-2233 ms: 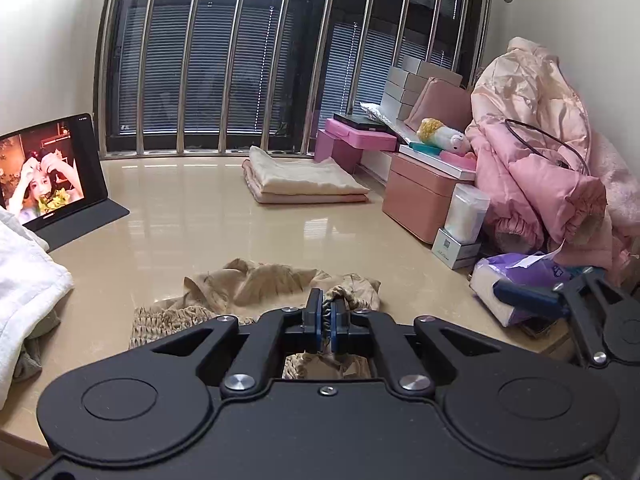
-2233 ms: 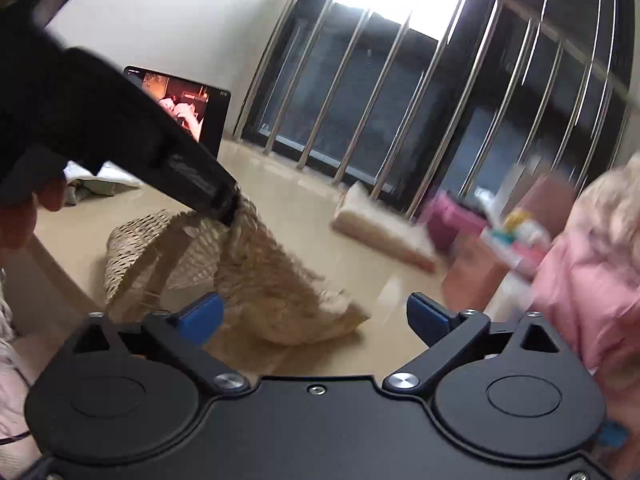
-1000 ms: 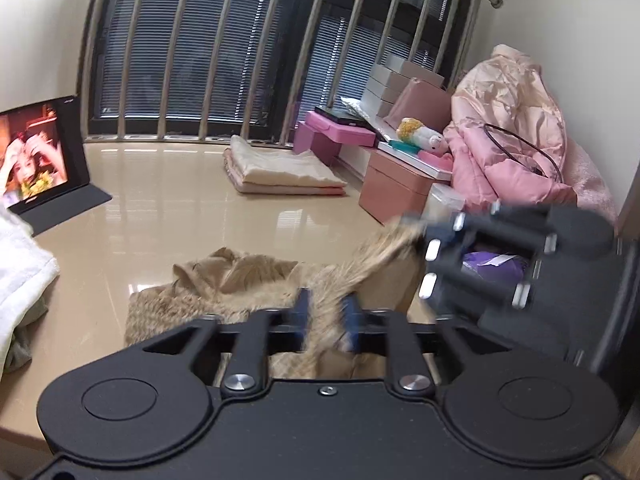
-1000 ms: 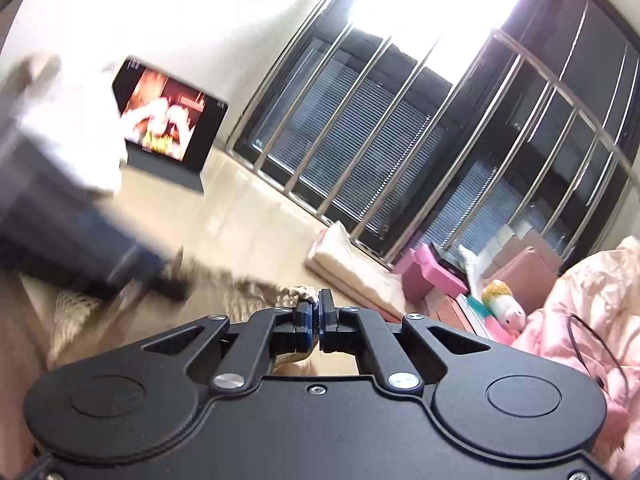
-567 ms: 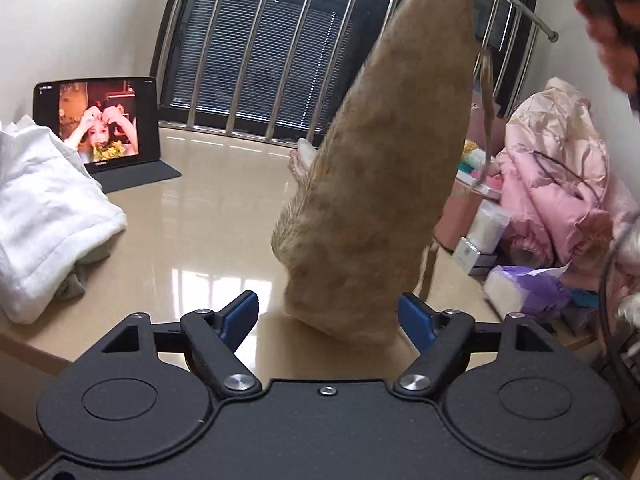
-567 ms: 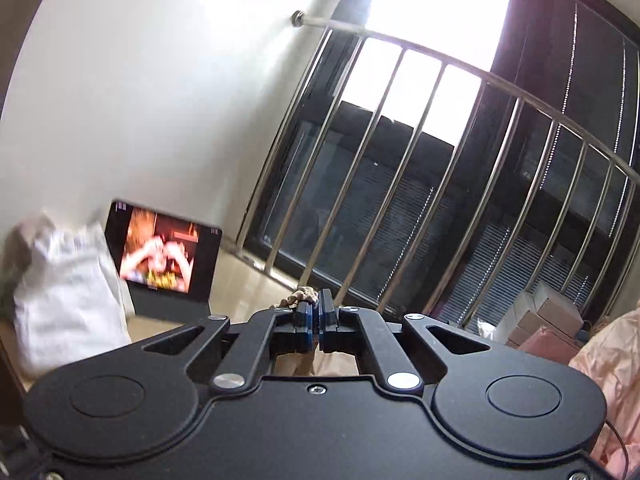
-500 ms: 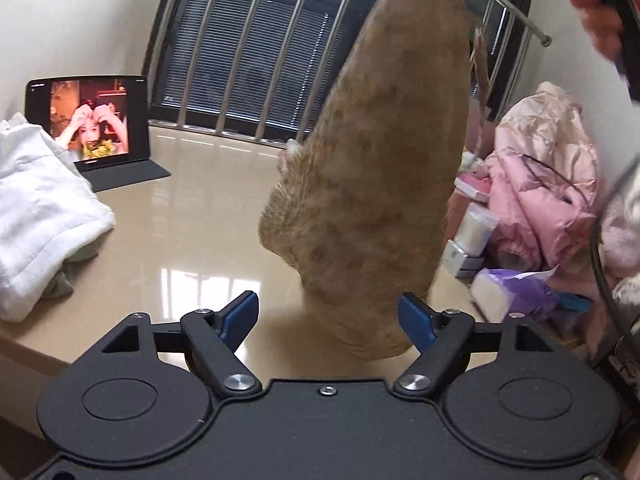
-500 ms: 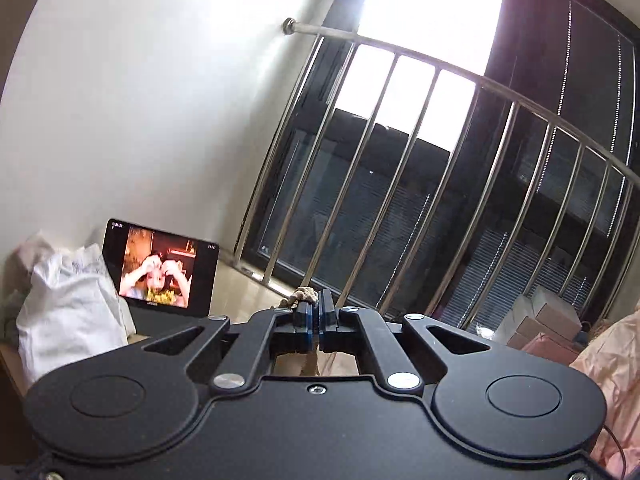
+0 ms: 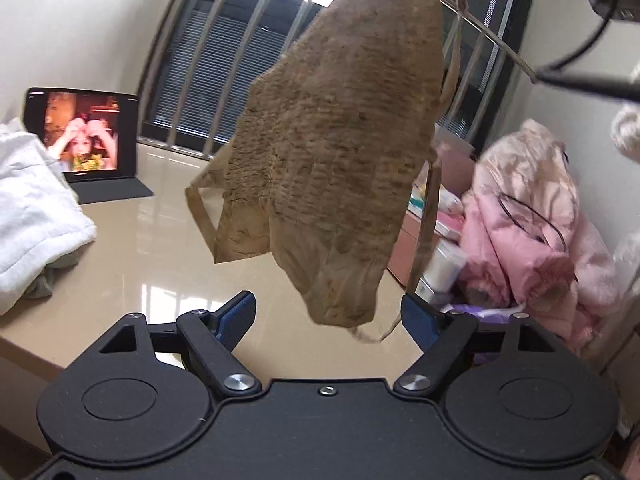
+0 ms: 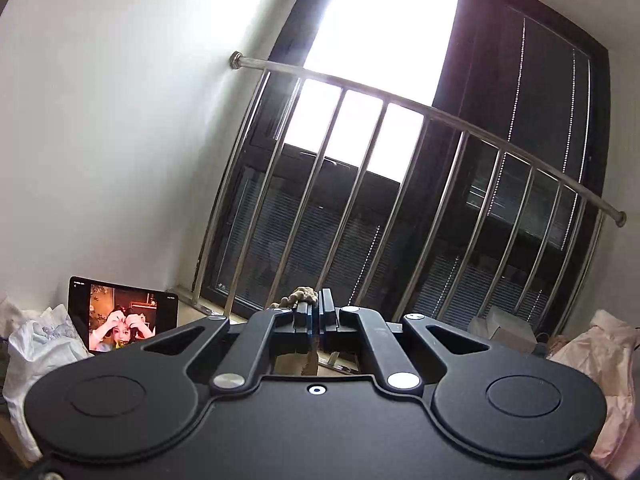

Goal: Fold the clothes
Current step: 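Lift the beige top high with both grippers and shake it out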

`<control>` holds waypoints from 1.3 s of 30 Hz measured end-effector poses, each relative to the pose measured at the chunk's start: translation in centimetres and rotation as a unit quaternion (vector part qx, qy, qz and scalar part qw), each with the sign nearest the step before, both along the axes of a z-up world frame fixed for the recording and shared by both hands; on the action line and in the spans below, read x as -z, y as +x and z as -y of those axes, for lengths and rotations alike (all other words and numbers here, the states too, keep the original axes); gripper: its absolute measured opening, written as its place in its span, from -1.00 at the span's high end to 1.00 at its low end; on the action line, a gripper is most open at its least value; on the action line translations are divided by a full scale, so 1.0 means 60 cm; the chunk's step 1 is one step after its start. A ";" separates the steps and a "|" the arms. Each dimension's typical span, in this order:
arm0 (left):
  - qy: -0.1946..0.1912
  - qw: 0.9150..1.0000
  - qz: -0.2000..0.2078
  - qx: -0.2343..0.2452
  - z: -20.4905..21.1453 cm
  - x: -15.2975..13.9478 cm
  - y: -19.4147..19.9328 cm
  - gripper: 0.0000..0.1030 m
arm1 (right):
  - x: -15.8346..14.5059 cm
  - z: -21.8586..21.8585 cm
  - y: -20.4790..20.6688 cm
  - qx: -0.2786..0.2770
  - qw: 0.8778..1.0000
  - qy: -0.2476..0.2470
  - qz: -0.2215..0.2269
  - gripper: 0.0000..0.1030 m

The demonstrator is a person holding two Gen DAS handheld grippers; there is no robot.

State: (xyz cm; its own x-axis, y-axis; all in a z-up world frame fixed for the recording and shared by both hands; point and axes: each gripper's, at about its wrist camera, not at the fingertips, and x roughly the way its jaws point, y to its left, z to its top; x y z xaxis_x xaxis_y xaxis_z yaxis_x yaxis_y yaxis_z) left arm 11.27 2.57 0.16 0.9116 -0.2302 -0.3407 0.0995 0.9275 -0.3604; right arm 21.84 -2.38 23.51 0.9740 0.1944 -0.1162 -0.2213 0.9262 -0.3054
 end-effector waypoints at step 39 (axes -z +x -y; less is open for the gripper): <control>-0.066 0.983 -0.049 -0.162 -0.185 -0.065 0.048 0.97 | 0.040 0.164 -0.023 0.038 0.999 -0.012 -0.031 0.95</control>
